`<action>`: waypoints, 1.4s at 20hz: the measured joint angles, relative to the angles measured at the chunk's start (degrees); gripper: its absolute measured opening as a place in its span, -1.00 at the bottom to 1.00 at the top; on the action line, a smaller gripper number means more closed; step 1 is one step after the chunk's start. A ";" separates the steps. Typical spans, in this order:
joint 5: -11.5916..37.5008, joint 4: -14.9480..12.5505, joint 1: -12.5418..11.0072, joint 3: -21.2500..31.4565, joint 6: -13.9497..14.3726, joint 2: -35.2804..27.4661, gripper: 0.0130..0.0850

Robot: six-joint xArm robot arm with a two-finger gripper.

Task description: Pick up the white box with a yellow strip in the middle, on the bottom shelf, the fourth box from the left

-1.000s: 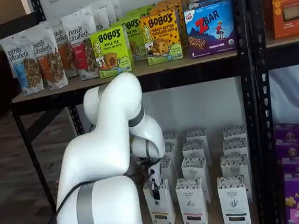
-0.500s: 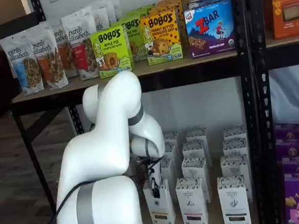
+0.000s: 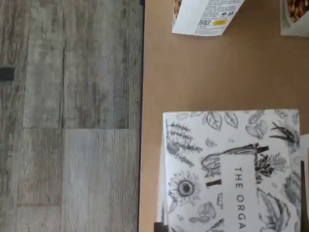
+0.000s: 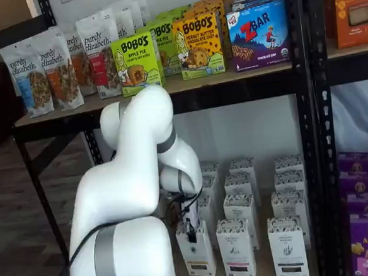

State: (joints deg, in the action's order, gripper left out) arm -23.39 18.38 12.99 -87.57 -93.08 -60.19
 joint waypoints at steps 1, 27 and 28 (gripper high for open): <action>0.11 0.03 0.02 0.35 -0.02 0.24 0.11; 2.47 7.59 3.79 20.46 -4.04 15.05 0.00; 2.75 8.05 3.93 22.08 -4.41 16.21 0.00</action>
State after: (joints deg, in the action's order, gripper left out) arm -20.64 26.43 16.92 -65.49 -97.49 -43.98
